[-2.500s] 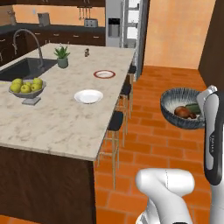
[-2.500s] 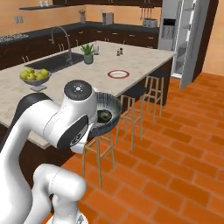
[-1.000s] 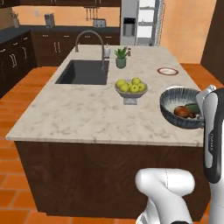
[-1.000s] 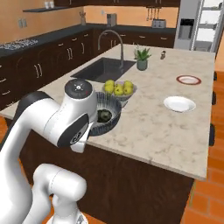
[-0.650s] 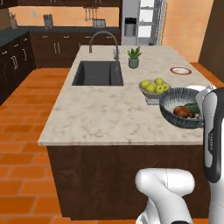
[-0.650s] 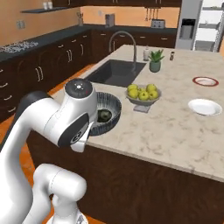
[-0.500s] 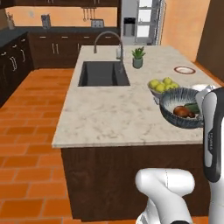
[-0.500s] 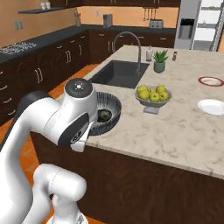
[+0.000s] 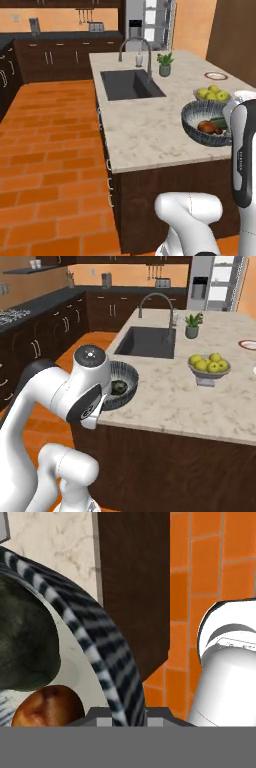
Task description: Pick the chicken drumstick and cucumber from their plates and place them in the bowl. Then put the bowl in the fridge.
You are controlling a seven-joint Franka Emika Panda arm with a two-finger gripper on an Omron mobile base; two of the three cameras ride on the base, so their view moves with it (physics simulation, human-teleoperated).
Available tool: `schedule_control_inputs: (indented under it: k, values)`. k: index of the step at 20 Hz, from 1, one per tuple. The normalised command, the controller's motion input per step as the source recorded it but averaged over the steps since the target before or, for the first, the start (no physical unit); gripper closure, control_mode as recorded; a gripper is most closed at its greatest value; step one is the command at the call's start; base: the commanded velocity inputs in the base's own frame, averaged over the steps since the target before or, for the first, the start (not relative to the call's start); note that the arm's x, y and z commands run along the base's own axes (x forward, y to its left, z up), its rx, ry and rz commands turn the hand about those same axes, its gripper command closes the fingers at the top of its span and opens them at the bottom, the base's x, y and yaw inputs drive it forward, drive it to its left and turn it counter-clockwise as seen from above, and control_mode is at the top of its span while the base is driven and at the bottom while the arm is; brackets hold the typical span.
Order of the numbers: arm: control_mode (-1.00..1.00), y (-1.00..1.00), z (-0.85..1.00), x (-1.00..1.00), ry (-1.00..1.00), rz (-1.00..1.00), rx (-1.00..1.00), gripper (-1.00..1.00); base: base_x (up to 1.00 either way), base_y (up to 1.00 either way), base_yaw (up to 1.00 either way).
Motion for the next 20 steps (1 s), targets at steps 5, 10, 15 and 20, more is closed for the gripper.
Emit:
schedule_control_inputs:
  k: [5, 10, 15, 20]
  values:
    - [1.0, 0.0, 0.0, 0.0, 0.0, 0.0, 0.0, 1.0, 0.32, 1.0, -0.3]
    - [1.0, 0.0, 0.0, 0.0, 0.0, 0.0, 0.0, 1.0, 0.26, 1.0, -0.29]
    - [1.0, 0.0, 0.0, 0.0, 0.0, 0.0, 0.0, 1.0, 0.24, 1.0, -0.29]
    - [1.0, 0.0, 0.0, 0.0, 0.0, 0.0, 0.0, 1.0, 0.5, 1.0, -0.28]
